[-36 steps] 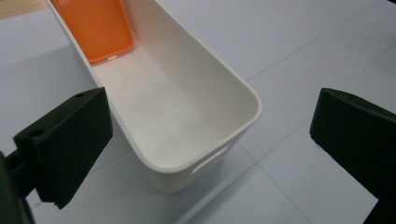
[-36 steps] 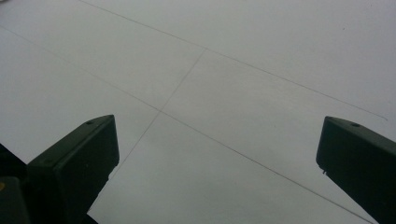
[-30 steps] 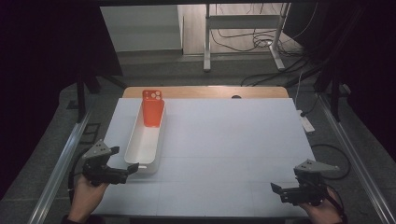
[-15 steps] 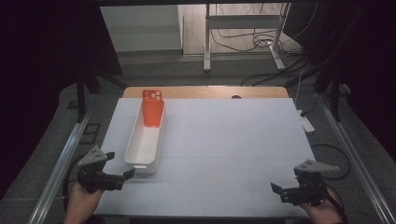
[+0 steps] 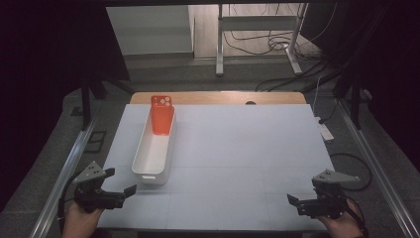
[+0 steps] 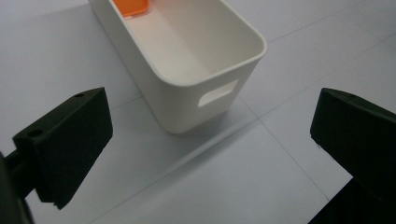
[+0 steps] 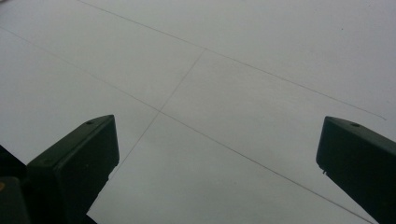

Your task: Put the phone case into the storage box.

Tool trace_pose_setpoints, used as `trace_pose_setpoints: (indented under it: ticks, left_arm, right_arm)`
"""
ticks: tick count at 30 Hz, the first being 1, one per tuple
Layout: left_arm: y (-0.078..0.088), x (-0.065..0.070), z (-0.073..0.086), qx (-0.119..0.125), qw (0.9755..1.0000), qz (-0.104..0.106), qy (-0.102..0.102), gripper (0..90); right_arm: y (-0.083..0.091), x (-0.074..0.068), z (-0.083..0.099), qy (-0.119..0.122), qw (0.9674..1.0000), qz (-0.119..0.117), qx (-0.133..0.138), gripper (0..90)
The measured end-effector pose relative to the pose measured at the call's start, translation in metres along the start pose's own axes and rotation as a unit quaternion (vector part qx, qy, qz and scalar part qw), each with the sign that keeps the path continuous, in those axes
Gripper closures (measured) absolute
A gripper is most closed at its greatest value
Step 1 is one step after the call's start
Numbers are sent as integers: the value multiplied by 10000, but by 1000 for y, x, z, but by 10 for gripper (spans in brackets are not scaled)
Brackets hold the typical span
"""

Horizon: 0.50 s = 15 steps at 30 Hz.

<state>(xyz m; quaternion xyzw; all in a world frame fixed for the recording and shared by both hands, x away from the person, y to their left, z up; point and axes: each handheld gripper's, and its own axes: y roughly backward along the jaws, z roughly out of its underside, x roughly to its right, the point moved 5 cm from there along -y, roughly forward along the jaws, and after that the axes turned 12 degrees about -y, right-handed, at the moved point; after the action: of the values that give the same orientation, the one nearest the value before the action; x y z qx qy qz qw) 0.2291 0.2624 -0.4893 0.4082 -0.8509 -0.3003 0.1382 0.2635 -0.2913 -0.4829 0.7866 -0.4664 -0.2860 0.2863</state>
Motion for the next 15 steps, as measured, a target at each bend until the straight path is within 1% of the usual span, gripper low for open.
trace_pose_setpoints:
  ticks: [10, 15]
  left_arm:
    - [8, 1, 13, -50, 9999, -16, 145, 0]
    - [11, 2, 18, -72, 9998, -4, 184, 0]
  right_arm:
    - [0, 0, 0, -1, 10000, 21, 2, 0]
    - [0, 0, 0, 4, 10000, 34, -15, 0]
